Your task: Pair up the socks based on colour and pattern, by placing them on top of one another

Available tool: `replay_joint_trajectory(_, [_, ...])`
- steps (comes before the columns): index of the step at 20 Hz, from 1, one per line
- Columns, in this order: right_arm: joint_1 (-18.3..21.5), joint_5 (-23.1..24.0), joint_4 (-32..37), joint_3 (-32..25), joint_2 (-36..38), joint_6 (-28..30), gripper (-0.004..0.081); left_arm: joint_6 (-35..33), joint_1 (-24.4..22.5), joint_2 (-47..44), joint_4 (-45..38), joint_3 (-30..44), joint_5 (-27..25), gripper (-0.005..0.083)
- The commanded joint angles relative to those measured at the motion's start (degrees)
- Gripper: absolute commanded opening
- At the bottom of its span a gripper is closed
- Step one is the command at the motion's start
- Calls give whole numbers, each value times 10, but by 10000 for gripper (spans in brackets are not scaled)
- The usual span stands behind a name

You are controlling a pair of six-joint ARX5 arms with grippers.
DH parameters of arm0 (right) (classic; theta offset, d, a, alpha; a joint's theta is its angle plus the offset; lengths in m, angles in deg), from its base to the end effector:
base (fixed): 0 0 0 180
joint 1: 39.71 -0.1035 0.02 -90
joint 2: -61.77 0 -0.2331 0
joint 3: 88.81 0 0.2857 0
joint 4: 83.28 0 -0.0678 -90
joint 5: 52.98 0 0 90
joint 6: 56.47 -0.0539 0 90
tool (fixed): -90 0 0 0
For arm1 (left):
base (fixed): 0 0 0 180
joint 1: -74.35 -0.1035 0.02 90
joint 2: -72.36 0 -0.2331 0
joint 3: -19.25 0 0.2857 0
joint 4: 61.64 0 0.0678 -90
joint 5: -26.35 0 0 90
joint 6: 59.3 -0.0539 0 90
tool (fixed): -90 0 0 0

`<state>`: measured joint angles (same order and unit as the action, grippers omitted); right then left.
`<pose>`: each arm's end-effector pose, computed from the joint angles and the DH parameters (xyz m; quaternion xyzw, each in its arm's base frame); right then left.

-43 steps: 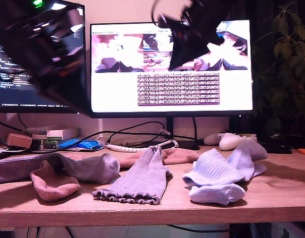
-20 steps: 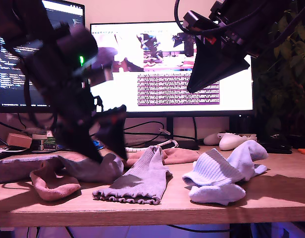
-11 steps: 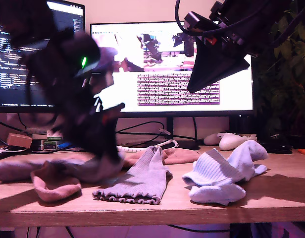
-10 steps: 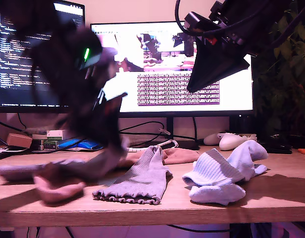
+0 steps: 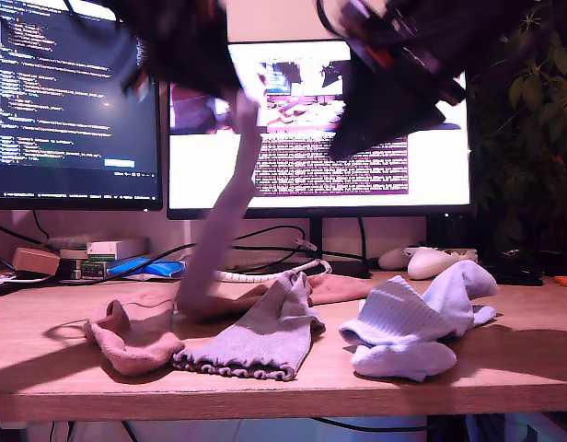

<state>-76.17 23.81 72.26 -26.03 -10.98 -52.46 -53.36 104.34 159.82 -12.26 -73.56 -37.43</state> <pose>0.2593 0.2069 0.2086 -0.0899 0.2757 0.4111 0.8642 0.3152 -0.2094 0.2823 -0.0301 0.3968 -0.4167 0.8173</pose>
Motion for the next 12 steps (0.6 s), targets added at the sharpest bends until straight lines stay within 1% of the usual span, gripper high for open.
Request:
replay_joint_trajectory(1, [-4, -4, 52, -7, 6, -26, 358, 24, 2, 5, -6, 3, 10, -21])
replay_joint_trajectory(3, [-10, 0, 113, -7, 6, -23, 358, 42, 2, 6, -21, 3, 23, -21])
replay_joint_trajectory(5, [-18, 1, 148, -7, 6, -5, 359, 72, 2, 6, -40, 3, 31, -21])
replay_joint_trajectory(6, [-24, 1, 165, -7, 6, 2, 366, 72, 2, 6, -44, 3, 33, -21])
replay_joint_trajectory(8, [-37, 2, 194, -7, 6, 27, 377, 89, 2, 6, -52, 3, 33, -21])
replay_joint_trajectory(10, [-47, 21, 209, -7, 2, 52, 379, 94, 2, 6, -62, 3, 38, -21])
replay_joint_trajectory(12, [-52, 31, 215, -7, -5, 66, 389, 110, 2, 6, -67, 3, 60, -21])
